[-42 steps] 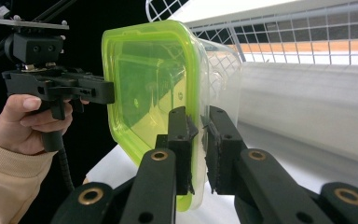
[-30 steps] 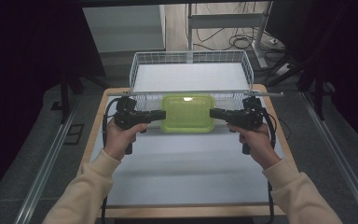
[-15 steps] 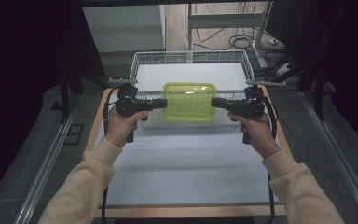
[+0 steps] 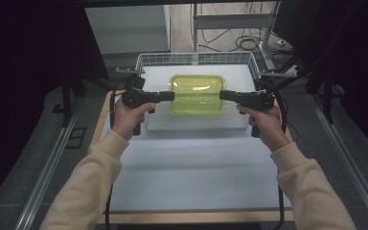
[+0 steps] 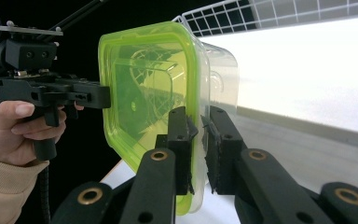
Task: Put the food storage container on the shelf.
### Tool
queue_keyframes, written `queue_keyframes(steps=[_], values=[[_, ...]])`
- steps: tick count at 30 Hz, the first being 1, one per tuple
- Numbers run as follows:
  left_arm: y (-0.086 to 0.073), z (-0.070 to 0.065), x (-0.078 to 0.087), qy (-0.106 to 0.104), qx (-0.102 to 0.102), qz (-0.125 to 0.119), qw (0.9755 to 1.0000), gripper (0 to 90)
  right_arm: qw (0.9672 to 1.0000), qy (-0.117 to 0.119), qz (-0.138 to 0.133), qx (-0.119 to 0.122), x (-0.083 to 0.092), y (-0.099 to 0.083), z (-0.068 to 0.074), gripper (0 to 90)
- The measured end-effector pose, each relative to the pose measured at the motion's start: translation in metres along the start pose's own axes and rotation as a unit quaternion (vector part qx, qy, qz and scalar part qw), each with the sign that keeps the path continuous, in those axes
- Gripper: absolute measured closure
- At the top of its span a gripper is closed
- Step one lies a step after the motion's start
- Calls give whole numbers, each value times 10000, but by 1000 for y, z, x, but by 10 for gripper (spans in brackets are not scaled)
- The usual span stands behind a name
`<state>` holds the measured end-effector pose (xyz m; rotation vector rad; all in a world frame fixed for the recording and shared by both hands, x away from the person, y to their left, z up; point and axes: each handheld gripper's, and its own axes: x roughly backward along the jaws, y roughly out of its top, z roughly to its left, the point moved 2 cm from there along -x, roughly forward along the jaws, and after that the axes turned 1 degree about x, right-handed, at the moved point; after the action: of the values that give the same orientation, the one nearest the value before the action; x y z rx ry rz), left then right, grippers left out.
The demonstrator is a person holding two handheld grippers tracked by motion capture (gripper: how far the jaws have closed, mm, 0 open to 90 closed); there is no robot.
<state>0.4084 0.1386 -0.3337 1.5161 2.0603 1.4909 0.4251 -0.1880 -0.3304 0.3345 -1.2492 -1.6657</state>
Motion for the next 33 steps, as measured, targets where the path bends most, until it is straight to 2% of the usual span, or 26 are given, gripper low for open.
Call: queue_keyframes(steps=[9,15,28,33], values=[[16,6,-3,80,13,3,10000,812,10000,-85,-12,-14,-5,13,-1,812],[28,13,-8,135,93,-2,9999,810,9998,-192,-59,-44,-10,27,-6,812],[38,25,-17,197,226,20,9995,807,9994,-305,-57,-151,-19,36,-16,811],[46,31,-22,293,285,70,9991,805,9990,-398,-26,-211,-24,42,-20,811]])
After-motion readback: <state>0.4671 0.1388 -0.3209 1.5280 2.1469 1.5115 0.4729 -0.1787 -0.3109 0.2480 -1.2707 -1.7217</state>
